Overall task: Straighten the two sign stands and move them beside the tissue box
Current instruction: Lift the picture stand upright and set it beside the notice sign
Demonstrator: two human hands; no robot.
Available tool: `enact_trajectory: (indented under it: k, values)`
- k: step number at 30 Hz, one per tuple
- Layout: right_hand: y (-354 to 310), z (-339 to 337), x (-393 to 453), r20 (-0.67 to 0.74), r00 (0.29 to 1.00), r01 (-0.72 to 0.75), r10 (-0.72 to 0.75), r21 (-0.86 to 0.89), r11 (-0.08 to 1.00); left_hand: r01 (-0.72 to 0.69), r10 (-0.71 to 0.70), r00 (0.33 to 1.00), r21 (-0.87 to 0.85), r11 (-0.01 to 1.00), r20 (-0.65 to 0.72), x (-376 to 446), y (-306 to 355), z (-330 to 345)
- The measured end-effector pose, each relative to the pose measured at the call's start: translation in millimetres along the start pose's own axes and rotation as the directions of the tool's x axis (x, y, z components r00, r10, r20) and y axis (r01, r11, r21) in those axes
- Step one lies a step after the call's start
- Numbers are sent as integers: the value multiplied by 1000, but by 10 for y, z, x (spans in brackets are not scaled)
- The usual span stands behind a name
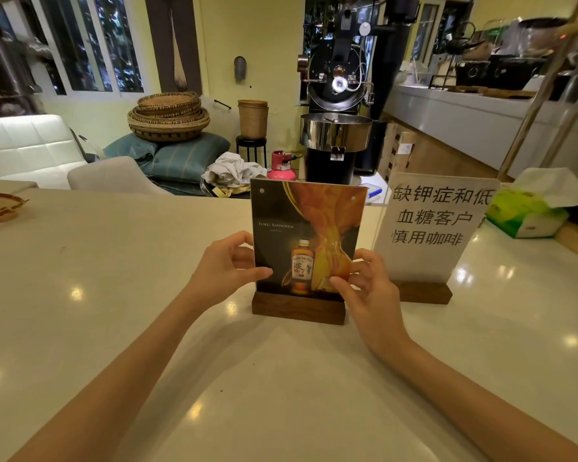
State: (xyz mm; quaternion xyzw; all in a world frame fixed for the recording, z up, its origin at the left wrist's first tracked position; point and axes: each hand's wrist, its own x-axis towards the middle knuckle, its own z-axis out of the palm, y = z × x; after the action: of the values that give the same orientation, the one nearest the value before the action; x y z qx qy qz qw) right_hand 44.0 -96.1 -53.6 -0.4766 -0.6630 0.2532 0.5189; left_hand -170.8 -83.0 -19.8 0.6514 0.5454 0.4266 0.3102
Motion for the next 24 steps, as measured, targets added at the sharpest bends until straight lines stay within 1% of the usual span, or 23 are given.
enact_trajectory:
  k: [7,11,14,16,18,20,21,22,23,24]
  values:
    - [1,-5,-26,14,999,-33,34,-16,999,9,-7,1000,64,998,-26,-46,24,28]
    - [-20,-128,-17,31,992,-121,119,98,988,29,-26,999,105,994,-37,-83,71,89]
    - [10,-361,7,-33,989,-140,147,156,978,45,-41,999,134,990,-32,-126,85,190]
    - [44,-559,17,-115,977,-158,179,165,973,34,-23,998,169,985,-67,-161,83,247]
    - [105,-768,38,-248,934,-209,255,197,958,33,-11,994,194,980,-113,-198,74,280]
    - [170,-951,86,-381,844,-310,378,229,923,18,14,989,220,975,-145,-238,65,295]
    - [213,-1026,118,-419,799,-375,431,211,902,7,29,988,232,973,-151,-257,66,303]
    - [258,-1089,147,-432,772,-434,467,178,883,-3,41,987,243,970,-153,-271,67,314]
    - [300,-1134,171,-419,767,-475,486,138,869,-6,46,987,253,967,-151,-286,67,329]
    - [321,-1166,189,-384,783,-492,489,96,865,-9,50,987,258,966,-151,-297,69,345]
